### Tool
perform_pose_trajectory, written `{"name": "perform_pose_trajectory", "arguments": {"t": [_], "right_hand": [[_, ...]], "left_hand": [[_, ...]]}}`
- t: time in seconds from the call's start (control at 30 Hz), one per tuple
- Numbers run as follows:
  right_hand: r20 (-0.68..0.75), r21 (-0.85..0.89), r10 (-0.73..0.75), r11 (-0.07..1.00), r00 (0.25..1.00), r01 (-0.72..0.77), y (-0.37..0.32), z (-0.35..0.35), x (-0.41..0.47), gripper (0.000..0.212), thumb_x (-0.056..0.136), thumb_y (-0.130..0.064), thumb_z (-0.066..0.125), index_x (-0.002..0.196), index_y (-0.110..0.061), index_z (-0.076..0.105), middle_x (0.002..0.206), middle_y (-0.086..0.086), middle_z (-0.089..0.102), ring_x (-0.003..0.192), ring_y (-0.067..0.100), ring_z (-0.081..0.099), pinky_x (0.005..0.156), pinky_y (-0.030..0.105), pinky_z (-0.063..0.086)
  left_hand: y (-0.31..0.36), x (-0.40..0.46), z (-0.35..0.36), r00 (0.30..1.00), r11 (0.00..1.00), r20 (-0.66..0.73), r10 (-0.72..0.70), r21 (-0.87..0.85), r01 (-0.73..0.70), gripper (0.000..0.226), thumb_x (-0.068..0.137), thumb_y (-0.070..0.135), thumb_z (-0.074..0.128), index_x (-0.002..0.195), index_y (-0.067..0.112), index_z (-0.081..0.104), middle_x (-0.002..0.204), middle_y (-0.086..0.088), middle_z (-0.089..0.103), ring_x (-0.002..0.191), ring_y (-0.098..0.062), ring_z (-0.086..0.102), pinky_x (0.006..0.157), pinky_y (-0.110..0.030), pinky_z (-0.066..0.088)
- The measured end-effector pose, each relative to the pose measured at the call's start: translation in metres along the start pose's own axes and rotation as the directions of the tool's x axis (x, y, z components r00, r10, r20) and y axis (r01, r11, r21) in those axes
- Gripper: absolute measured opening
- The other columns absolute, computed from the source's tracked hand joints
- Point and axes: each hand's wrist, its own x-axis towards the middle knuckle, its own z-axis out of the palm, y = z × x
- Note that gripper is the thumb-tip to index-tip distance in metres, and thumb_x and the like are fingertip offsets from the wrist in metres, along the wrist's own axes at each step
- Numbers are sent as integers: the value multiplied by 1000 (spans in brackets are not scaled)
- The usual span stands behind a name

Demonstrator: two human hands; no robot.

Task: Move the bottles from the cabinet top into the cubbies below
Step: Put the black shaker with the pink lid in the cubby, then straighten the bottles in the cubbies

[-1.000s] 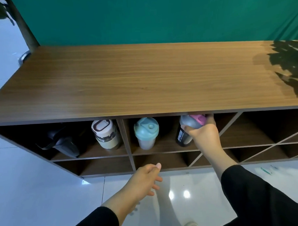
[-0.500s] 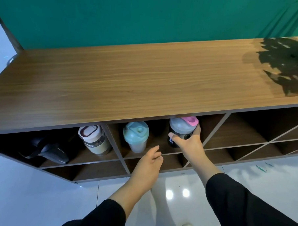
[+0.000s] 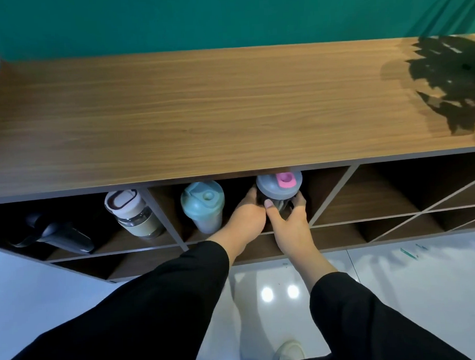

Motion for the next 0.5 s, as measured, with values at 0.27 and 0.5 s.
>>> {"name": "perform_pose_trajectory", "arguments": {"t": [0.27,0.5], "right_hand": [[74,-33,45,999,996,-43,0,-4,1,82,94,-37,64,159,-20,16,135,-14,41,130,6,40,101,23,33],[67,-249,236,945,969,-213,-9,-7,-13,74,99,-53,45,152,-4,32,145,14,52,136,33,47,101,35,39]], "left_hand": [[-12,-3,6,1000,1000,11,-5,-20,5,67,100,18,45,158,34,18,158,2,39,144,-18,37,108,-29,32],[-15,-4,9,997,997,-58,-53,-58,50,67,99,11,44,159,24,18,162,-5,32,147,-23,31,119,-37,28]]}}
